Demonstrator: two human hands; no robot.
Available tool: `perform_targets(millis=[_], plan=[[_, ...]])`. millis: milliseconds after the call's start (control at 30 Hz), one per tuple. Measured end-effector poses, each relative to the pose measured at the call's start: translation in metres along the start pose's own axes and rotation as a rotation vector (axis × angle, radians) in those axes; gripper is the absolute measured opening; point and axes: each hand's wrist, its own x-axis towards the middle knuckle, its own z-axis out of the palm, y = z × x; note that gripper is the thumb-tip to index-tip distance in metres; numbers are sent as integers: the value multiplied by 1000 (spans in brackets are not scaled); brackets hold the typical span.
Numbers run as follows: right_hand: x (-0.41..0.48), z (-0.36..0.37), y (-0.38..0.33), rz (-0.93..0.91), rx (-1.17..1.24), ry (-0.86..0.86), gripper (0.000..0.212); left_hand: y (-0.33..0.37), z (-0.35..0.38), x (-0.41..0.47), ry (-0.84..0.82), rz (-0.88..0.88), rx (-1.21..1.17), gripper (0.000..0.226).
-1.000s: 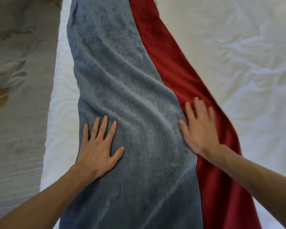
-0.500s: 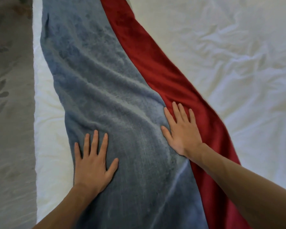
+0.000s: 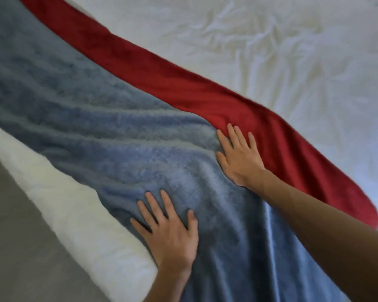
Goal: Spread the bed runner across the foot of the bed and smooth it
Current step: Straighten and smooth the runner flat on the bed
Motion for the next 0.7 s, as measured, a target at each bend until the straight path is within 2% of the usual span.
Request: perform_targets(millis=[200, 433, 567, 700], plan=[[-20, 3, -36, 210, 192, -3, 63, -2, 8, 4, 11, 54, -79, 79], [-98, 2, -88, 310, 452, 87, 61, -3, 19, 8, 22, 80, -120, 81], [-147, 0, -110, 322, 519, 120, 59, -1, 18, 8, -3, 84, -149, 80], [-185, -3, -133, 456, 623, 227, 58, -1, 13, 8, -24, 95, -205, 80]])
